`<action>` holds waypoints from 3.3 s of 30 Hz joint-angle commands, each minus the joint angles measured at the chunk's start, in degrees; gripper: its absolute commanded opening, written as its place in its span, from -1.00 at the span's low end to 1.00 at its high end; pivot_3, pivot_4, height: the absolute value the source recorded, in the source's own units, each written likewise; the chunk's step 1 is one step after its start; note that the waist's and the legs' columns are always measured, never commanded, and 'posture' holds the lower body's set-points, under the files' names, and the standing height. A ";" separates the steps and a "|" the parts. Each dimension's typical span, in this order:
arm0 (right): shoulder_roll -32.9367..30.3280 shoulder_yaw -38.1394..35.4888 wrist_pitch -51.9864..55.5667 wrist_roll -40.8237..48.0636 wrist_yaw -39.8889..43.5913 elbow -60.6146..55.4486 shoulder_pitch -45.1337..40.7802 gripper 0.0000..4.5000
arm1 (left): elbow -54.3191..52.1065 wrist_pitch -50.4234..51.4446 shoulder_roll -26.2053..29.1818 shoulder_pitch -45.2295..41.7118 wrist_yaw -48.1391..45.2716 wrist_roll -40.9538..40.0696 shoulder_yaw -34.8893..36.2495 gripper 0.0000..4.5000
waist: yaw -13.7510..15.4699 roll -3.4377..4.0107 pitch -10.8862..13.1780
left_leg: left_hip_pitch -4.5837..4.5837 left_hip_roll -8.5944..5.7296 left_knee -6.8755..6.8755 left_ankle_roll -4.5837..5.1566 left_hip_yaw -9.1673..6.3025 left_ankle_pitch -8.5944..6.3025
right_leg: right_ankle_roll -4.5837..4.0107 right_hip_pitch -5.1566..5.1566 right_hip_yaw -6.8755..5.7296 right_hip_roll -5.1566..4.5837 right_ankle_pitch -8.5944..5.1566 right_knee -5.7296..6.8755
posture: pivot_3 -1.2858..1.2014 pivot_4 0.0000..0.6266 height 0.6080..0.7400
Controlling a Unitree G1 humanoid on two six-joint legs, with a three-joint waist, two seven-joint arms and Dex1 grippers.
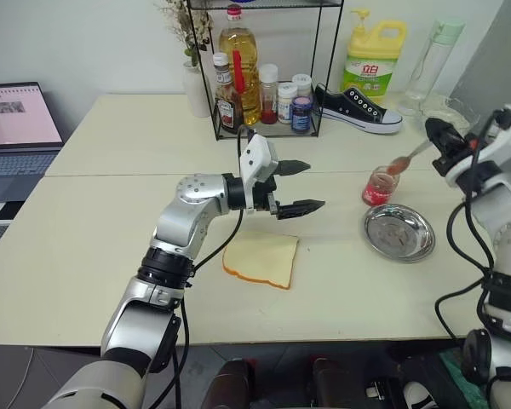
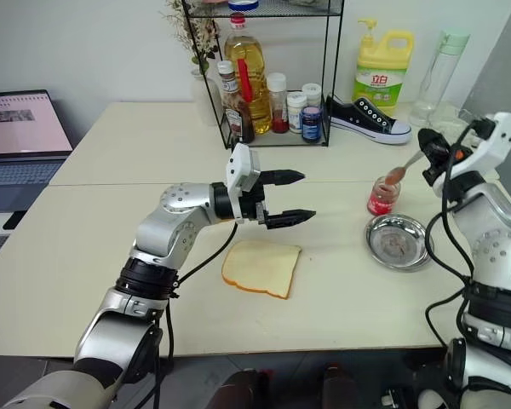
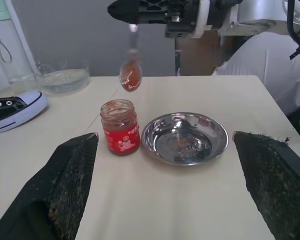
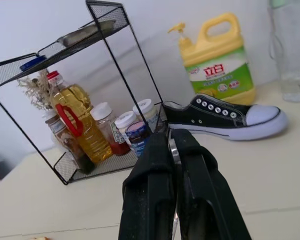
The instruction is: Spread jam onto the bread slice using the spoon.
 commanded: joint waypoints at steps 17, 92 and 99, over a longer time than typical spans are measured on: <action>1.06 9.10 -22.65 -25.06 15.28 27.50 -9.50 -0.99 | -5.74 1.17 0.37 0.67 1.49 -0.31 1.15 1.00 | -0.10 0.00 0.00 | -0.05 0.01 0.00 -0.02 0.02 0.01 | 0.00 -0.08 0.02 -0.01 0.00 0.01 | 0.03 -0.52 1.00; 23.64 2.80 20.96 16.54 -20.97 -19.47 -4.32 -0.99 | -32.21 12.74 25.10 31.31 -3.96 -9.77 15.09 1.00 | -1.29 0.19 0.01 | -0.54 0.17 -0.06 0.00 0.23 0.00 | -0.04 -0.82 0.66 0.01 0.02 0.14 | 0.03 -0.52 1.00; 21.48 26.21 13.74 0.18 -5.95 -20.44 1.03 -0.99 | -43.69 14.84 25.38 49.87 3.28 -11.27 24.53 1.00 | -0.86 0.15 -0.01 | -0.53 0.15 -0.06 0.01 0.21 -0.01 | -0.03 -0.80 0.62 0.01 0.02 0.09 | 0.03 -0.52 1.00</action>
